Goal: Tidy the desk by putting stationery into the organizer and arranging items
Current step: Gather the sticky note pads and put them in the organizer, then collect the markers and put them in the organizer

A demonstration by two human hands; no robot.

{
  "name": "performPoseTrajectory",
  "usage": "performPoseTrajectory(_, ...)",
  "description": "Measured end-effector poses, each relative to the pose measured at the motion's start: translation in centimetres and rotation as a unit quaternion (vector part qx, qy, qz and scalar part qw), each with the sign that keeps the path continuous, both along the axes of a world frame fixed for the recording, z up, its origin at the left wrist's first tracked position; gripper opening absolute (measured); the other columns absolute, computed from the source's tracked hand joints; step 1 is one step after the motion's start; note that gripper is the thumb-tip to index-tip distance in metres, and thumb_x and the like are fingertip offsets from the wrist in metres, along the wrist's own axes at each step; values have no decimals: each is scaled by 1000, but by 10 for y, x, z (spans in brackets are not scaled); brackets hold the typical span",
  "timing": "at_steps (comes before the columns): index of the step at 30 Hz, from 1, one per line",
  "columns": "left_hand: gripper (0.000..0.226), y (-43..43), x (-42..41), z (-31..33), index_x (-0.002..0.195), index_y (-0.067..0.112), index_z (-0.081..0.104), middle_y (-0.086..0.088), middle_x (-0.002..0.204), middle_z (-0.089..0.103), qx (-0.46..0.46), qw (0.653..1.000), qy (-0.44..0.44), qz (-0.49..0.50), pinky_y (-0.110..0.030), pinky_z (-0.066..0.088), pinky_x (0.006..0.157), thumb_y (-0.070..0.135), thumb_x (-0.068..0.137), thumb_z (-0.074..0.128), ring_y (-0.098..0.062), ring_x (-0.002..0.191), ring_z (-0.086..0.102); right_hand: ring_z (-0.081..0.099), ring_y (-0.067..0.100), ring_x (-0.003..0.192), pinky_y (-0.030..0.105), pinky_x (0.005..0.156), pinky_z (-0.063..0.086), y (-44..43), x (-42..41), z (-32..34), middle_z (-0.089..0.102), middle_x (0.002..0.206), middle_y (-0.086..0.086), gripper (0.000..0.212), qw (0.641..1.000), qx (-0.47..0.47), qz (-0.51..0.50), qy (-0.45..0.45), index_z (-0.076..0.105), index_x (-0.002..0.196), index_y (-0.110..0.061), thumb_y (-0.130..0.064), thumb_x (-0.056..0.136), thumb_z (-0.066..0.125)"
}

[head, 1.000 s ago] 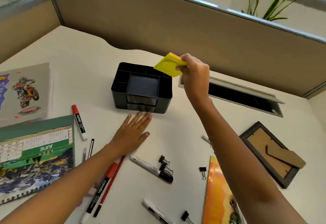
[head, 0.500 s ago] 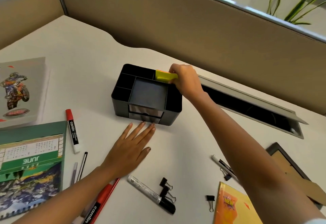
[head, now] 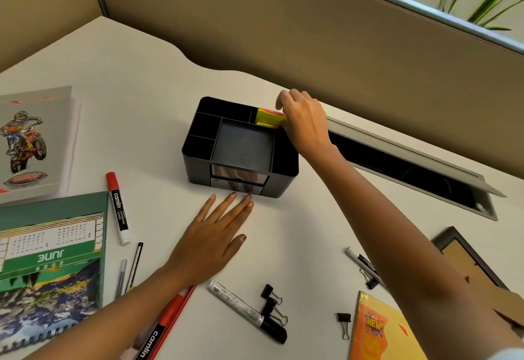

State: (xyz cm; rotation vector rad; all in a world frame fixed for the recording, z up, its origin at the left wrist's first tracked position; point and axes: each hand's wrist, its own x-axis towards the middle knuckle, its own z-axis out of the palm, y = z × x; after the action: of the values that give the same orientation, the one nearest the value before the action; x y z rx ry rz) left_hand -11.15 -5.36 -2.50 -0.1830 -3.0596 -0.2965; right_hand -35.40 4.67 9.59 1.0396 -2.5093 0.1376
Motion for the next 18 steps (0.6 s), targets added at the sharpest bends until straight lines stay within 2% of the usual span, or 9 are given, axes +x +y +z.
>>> performPoseTrajectory(5,58,0,-1,-2,150,20,10,3,157,15,6,1000,8,0,-43,13,114,45,99,19,-16,145,10,57,30,74,30,60,30,5,1,-4,65,89,13,28,1000,-22,2,0,62,92,-8,-12,70,80)
performPoseTrajectory(10,59,-1,-7,-1,150,19,6,3,158,9,-12,1000,-7,-10,-45,13,118,45,99,14,-16,146,4,57,27,83,37,65,47,11,10,3,64,96,10,25,994,-107,-6,28,63,98,-9,-12,77,75)
performPoseTrajectory(13,59,-2,-8,-2,150,17,7,1,158,9,-23,999,-20,-11,-46,13,118,44,98,16,-18,146,5,58,23,88,30,69,49,17,35,6,65,98,9,18,984,-177,-6,29,65,98,-9,-10,82,70)
performPoseTrajectory(18,62,-1,-6,0,150,18,2,2,159,1,-30,998,-51,-15,-45,7,118,47,96,9,-17,146,-3,61,22,95,19,78,46,39,108,-1,66,102,12,16,965,-258,-22,-49,66,100,-5,-6,85,67)
